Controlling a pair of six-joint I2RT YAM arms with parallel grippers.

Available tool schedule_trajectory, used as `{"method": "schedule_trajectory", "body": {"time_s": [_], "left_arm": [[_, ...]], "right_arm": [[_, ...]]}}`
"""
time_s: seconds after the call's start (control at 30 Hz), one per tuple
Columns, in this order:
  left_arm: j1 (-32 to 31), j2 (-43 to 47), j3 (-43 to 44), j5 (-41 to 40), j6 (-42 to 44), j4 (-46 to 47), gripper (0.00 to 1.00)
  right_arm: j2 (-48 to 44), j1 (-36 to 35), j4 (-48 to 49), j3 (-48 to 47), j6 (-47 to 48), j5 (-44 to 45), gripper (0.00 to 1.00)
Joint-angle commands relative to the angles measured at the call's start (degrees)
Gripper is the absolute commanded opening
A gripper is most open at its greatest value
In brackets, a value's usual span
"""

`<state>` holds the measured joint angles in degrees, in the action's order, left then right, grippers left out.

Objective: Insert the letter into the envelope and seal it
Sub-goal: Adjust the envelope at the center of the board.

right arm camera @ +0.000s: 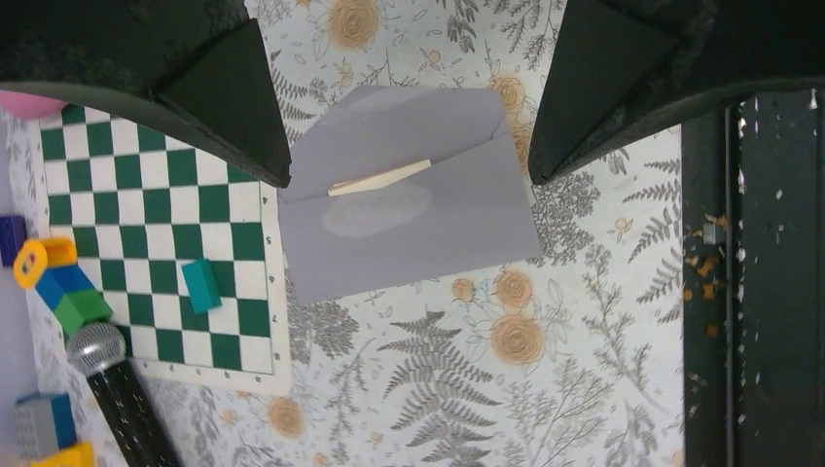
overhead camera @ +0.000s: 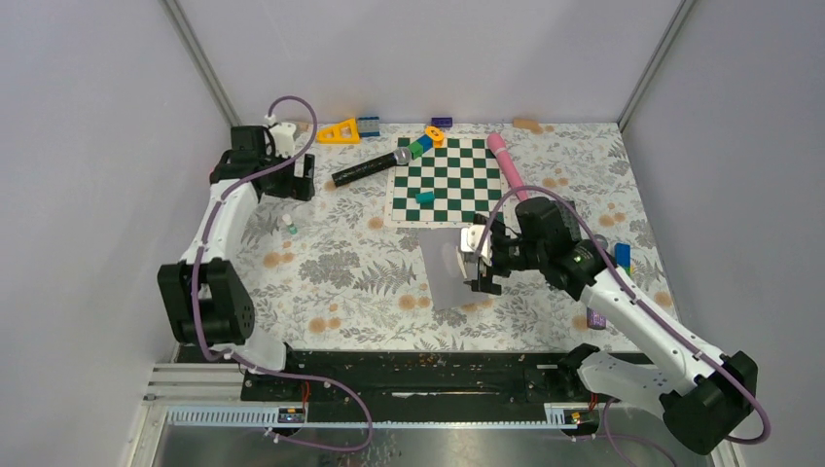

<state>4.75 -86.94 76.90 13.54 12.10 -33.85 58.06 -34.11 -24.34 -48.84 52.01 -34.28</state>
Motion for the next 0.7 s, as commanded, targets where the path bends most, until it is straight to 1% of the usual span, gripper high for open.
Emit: {"method": "schedule_trajectory", "body": {"time_s": [0.0, 0.27, 0.67], "left_arm": [[0.0, -4.2, 1.4, -2.9, 1.4, -2.2, 0.96], [-0.1, -10.8, 4.3, -5.4, 2.5, -6.6, 0.9], [0.0, -15.5, 4.8, -10.5, 2.5, -6.7, 0.82]], "right_arm": [[1.4, -0.3, -4.3, -5.5, -11.7, 5.5, 1.0], [-3.4, -0.3, -1.2, 0.6, -9.5, 5.4, 1.0], [-4.3, -0.3, -0.8, 1.6, -9.2, 4.6, 1.0]]}}
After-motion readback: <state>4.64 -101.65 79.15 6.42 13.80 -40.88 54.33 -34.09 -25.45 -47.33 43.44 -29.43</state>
